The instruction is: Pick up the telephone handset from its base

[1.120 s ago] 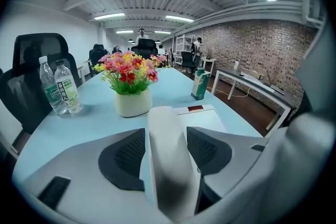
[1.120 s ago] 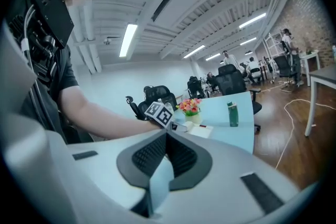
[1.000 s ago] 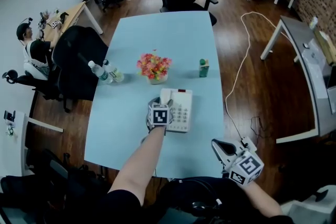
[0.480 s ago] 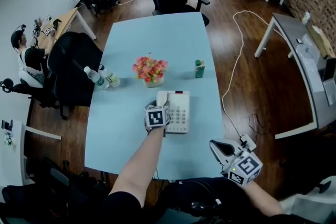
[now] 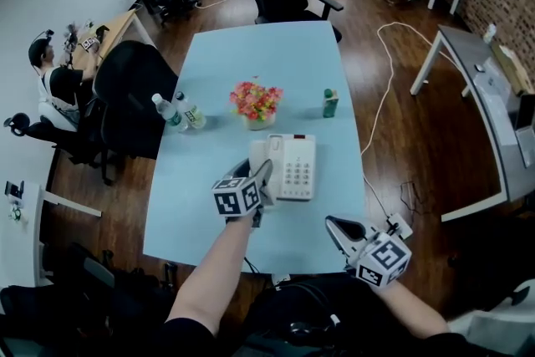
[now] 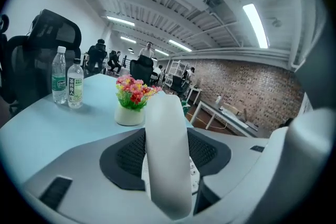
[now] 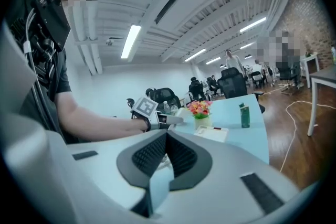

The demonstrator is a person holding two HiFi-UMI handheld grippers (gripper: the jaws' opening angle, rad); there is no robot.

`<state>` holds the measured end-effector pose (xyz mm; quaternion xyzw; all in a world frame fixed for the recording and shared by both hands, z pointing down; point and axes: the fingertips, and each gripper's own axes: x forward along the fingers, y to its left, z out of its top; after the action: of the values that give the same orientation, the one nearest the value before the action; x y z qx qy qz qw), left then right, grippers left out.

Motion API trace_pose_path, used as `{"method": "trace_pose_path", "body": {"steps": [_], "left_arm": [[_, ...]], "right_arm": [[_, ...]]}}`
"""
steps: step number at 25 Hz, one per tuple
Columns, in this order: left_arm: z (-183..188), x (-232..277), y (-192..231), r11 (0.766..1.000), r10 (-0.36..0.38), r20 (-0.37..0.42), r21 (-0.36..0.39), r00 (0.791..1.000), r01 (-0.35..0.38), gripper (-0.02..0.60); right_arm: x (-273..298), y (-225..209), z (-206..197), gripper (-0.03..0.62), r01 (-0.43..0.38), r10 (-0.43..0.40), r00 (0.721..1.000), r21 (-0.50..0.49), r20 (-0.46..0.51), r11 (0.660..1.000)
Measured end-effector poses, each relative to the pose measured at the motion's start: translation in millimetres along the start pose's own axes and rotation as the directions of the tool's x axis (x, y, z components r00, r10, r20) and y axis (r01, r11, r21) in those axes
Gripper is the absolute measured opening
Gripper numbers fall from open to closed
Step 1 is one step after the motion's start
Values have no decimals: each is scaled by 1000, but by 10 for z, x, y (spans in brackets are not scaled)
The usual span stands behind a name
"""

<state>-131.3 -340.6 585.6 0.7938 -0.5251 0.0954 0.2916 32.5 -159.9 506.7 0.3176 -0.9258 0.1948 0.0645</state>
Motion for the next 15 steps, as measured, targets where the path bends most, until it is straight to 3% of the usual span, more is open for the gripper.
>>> {"method": "trace_pose_path", "body": {"steps": [9, 15], "left_arm": [[140, -1296, -94, 983, -179, 132, -9, 975, 181, 235], [21, -2086, -39, 974, -223, 190, -2, 956, 228, 235]], "right_arm": [[217, 495, -12, 18, -24, 24, 999, 3, 28, 1000], [283, 785, -203, 18, -38, 38, 999, 9, -9, 999]]}}
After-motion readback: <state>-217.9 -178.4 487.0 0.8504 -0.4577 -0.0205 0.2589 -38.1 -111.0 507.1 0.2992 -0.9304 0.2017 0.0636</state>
